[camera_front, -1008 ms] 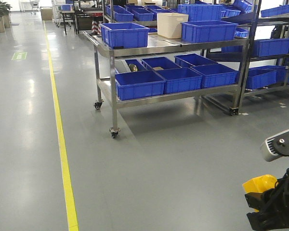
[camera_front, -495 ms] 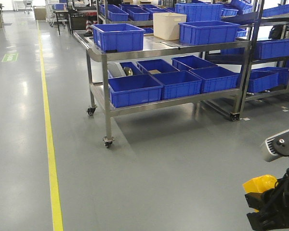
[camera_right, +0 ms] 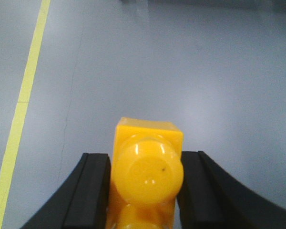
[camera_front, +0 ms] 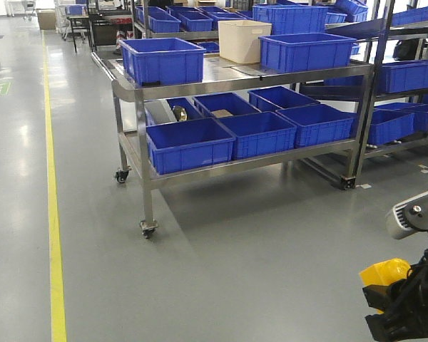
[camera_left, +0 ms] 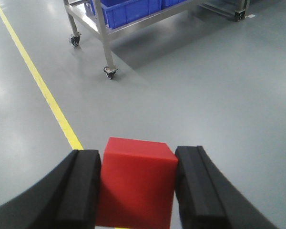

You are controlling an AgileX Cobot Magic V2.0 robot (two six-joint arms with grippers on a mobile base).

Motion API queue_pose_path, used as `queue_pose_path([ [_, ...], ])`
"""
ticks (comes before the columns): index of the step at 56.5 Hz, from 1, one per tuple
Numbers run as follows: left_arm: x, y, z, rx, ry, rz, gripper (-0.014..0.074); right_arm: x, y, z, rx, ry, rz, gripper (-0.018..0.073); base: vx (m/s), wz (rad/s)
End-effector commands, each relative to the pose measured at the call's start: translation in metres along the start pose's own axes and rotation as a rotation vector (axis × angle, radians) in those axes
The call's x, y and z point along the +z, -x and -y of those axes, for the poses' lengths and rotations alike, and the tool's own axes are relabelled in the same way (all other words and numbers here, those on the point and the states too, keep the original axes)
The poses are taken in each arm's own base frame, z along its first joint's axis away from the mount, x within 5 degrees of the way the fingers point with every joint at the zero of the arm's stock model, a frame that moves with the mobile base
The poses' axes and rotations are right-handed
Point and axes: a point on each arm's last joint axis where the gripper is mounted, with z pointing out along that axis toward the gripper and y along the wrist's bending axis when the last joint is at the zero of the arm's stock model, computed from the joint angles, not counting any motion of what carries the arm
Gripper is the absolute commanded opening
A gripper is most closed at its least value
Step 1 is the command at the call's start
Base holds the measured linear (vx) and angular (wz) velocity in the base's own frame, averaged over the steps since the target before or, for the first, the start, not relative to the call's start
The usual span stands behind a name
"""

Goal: Pick red and yellow blocks into blue bin
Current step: 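Drive the base to the large blue bin holding both blocks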

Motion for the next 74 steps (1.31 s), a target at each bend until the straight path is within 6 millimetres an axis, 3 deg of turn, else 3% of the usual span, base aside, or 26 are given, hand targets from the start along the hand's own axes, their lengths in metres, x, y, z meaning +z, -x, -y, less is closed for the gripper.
queue_pose_path([
  [1,-0.0017,0.0141,-0.0010,-0.010,0.003,0.094,0.0272,-0.0118,0.0139,0.0024,-0.009,-0.021,0.113,0.0226,0.41,-0.05],
  [74,-0.0017,0.0140,-0.0010,-0.010,0.003,0.094,0.0272,-0.0118,0.0139,0.0024,-0.009,-0.021,0.113,0.0226,0.43,-0.19],
])
